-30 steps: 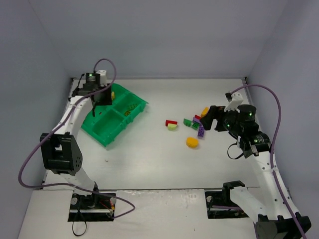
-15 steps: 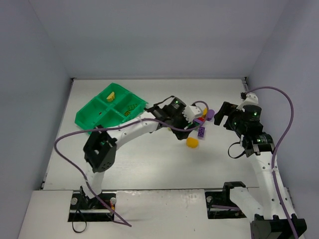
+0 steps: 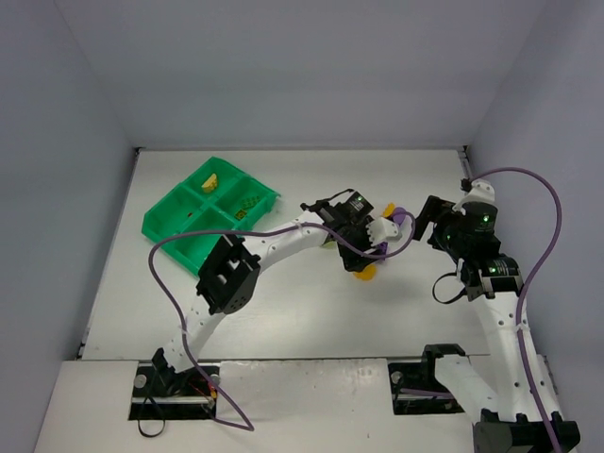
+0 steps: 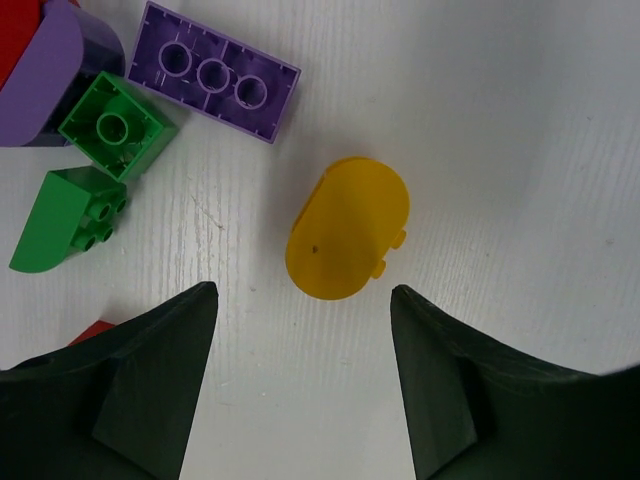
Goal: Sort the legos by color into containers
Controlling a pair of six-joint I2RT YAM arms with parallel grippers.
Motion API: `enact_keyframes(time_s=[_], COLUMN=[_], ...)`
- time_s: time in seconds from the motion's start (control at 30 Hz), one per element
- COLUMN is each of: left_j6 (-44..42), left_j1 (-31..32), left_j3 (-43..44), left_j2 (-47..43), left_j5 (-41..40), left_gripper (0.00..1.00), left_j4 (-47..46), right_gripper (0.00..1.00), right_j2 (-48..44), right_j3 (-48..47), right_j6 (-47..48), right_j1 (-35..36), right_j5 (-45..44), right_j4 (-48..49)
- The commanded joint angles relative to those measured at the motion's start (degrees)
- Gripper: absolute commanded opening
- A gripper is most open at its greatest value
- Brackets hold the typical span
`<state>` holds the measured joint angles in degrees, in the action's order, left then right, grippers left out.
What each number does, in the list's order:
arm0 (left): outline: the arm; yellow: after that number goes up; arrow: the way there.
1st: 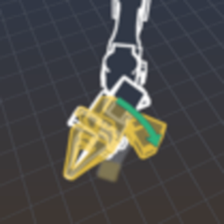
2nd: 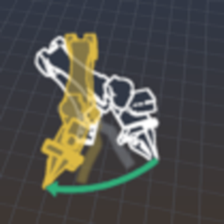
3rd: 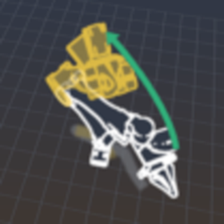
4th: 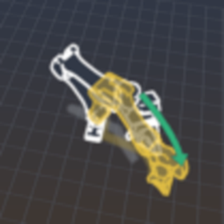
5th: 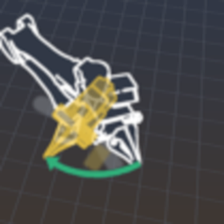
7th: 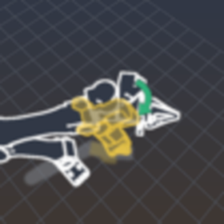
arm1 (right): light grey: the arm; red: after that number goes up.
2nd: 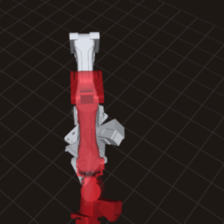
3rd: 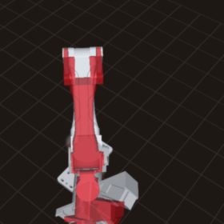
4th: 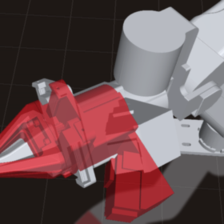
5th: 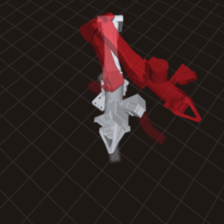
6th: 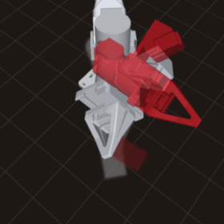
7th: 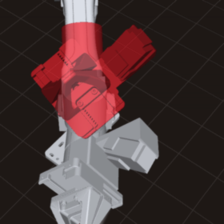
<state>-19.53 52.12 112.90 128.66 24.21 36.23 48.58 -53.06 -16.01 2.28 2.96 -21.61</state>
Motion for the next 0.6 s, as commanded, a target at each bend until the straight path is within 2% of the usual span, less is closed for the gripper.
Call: enact_keyframes(time_s=[0.0, 0.37, 0.47, 0.57], left_j6=[-3.67, -2.89, -1.48, -0.43], left_j1=[0.62, 2.55, 2.55, 2.55], left_j3=[3.46, 3.64, 2.76, 0.48], left_j2=[-0.35, 3.87, 3.88, 2.04], left_j5=[1.37, 1.99, 1.11, 0.32], left_gripper=[0.64, 0.63, 0.58, 0.45], left_j4=[0.77, -0.37, -1.51, -3.26], right_gripper=[0.84, 0.84, 0.84, 0.84], right_j2=[-0.06, -0.15, -0.15, -0.32], right_j3=[-1.0, -0.82, -0.73, -0.64], right_j6=[0.28, 0.19, 0.1, 0.01], right_j1=[0.0, 0.0, 0.0, 0.0], right_j5=[-0.41, -0.24, 0.03, 0.2], right_j4=[2.45, 2.45, 2.45, 2.45])
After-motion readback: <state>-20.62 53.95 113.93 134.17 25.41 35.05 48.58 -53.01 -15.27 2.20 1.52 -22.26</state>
